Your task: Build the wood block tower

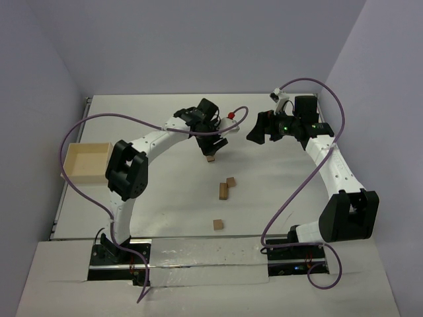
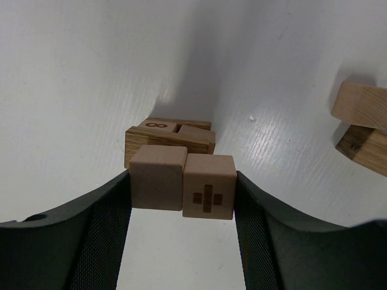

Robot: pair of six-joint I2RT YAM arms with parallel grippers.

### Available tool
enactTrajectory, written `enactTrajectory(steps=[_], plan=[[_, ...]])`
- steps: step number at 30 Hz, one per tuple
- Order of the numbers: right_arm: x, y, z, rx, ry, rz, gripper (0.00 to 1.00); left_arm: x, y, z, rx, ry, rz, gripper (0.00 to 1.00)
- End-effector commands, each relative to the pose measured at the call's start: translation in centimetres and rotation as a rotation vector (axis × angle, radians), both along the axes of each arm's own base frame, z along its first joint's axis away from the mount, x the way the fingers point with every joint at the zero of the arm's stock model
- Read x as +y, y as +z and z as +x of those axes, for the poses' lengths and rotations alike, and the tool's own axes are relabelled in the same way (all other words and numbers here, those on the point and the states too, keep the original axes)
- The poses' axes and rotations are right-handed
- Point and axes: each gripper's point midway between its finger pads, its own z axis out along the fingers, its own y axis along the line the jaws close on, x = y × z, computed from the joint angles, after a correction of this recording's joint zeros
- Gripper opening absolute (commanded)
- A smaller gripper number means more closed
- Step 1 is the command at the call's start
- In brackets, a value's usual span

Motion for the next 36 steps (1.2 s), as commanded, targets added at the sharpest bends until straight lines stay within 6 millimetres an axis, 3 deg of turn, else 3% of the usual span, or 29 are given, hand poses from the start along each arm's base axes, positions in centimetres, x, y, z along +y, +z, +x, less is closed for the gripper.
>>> enactTrajectory(steps=[1, 36], plan=[[0.0, 1.9, 0.7, -0.056, 0.011, 0.009, 1.00, -0.7, 2.9, -0.3, -0.052, -0.051, -0.055, 0.43], [0.1, 1.5, 1.0, -0.039, 0.019, 0.010, 1.00, -0.6, 2.4, 2.2, -0.041, -0.045, -0.081, 0.44]])
